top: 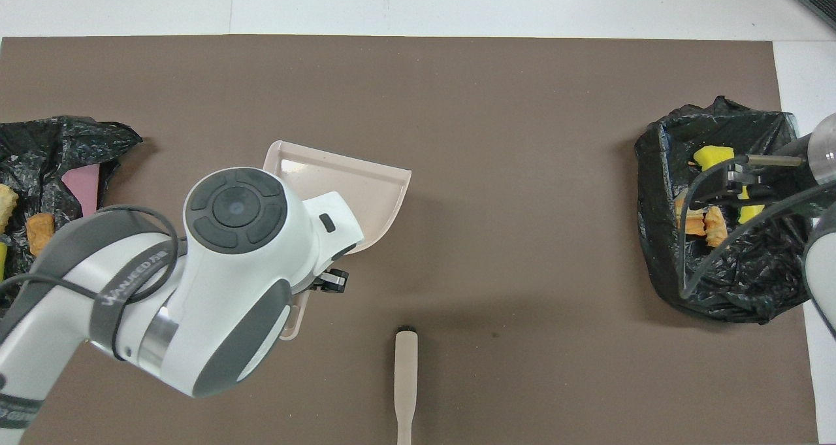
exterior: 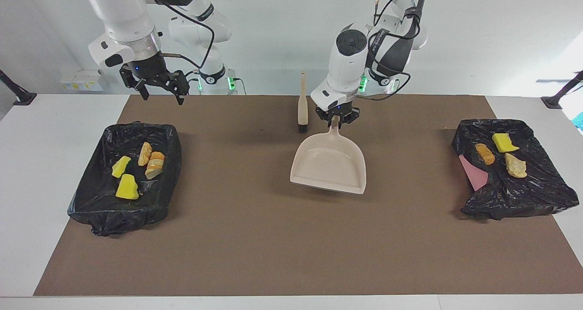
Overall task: Sweep and dump trash in bin
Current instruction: 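Bring the empty dustpan with the left gripper back to the table center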
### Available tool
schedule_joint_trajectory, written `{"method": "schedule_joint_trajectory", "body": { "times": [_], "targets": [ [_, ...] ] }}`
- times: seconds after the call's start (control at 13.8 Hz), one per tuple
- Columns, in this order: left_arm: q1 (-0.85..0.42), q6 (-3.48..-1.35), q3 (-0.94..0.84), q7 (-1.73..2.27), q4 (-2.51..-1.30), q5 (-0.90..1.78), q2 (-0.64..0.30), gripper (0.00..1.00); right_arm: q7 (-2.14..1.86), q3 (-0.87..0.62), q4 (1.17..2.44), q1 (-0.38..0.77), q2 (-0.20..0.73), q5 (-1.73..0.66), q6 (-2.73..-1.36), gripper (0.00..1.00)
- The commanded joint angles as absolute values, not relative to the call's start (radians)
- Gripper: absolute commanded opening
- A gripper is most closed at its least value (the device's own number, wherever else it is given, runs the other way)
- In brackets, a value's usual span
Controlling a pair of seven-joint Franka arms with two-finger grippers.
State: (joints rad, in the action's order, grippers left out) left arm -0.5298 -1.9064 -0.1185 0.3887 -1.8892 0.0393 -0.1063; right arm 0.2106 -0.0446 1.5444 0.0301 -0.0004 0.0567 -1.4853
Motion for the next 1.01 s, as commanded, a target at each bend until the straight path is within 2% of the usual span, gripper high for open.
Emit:
{"method": "schedule_joint_trajectory", "body": {
  "times": [0.0,0.22,0.58,0.65,0.72,0.79,0.94],
  "targets": [
    [-0.545,-1.968,-0.124,0.44,-1.867,0.058,-0.17,0.0,0.172,-0.051,1.566,0.009,-0.023,0.037,-1.476,1.0],
    [-0.557,-2.094,-0.13,0.466,-1.876,0.107,-0.227,0.0,0.172,-0.051,1.566,0.008,-0.023,0.037,-1.473,1.0],
    [-0.575,-2.105,-0.13,0.504,-1.891,0.117,-0.245,0.0,0.172,-0.051,1.566,0.006,-0.023,0.037,-1.47,1.0],
    [-0.578,-2.106,-0.13,0.526,-1.89,0.115,-0.245,0.23,0.172,-0.051,1.566,0.006,-0.023,0.037,-1.471,1.0],
    [-0.575,-2.109,-0.13,0.525,-1.888,0.115,-0.245,0.78,0.172,-0.051,1.566,0.006,-0.023,0.037,-1.471,1.0],
    [-0.574,-2.103,-0.13,0.532,-1.888,0.115,-0.245,1.0,0.172,-0.051,1.566,0.005,-0.023,0.037,-1.471,1.0],
    [-0.558,-2.099,-0.129,0.514,-1.885,0.115,-0.23,1.0,0.172,-0.051,1.566,0.005,-0.023,0.037,-1.471,1.0]
  ]
}}
